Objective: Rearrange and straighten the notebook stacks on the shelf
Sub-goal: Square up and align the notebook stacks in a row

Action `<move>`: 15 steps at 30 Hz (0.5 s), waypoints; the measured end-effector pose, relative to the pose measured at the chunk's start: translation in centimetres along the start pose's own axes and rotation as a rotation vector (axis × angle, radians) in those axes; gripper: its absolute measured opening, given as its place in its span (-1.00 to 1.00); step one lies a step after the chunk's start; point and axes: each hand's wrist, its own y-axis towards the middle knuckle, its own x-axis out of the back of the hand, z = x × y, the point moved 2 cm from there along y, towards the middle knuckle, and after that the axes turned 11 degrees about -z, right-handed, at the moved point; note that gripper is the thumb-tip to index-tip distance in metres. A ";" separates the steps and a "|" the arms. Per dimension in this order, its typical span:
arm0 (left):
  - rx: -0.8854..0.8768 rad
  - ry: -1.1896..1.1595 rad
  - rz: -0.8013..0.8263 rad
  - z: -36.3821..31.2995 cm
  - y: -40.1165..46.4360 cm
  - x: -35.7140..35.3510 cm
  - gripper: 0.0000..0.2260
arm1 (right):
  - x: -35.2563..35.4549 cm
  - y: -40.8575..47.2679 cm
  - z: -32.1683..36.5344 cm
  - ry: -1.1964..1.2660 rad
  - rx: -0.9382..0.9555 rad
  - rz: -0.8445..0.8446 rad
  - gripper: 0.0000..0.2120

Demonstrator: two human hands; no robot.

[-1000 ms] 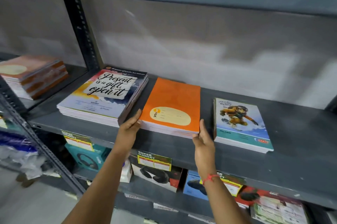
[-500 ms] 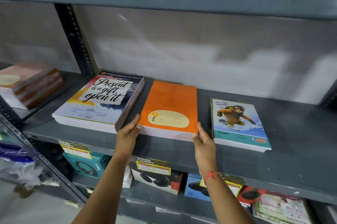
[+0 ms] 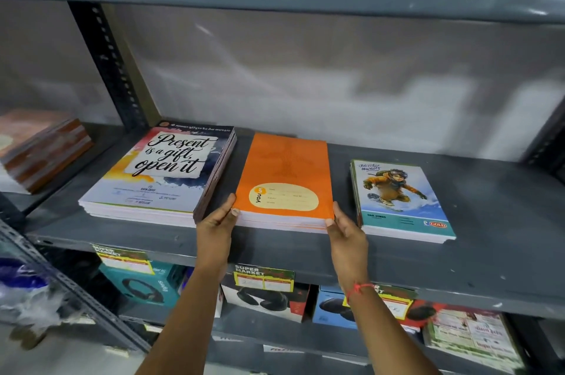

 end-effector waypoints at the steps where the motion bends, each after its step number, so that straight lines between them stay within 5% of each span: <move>1: -0.003 -0.002 0.001 0.0 0.0 0.0 -0.66 | -0.1 0.0 0.0 0.006 -0.003 -0.008 -0.55; 12: -0.053 0.064 -0.011 -0.4 -0.1 -0.2 -0.66 | 0.2 -0.1 0.3 -0.036 -0.015 0.000 -0.56; 15: -0.170 0.256 -0.051 -1.2 -1.0 -0.4 -0.67 | 1.0 -0.3 1.1 -0.146 0.007 0.042 -0.57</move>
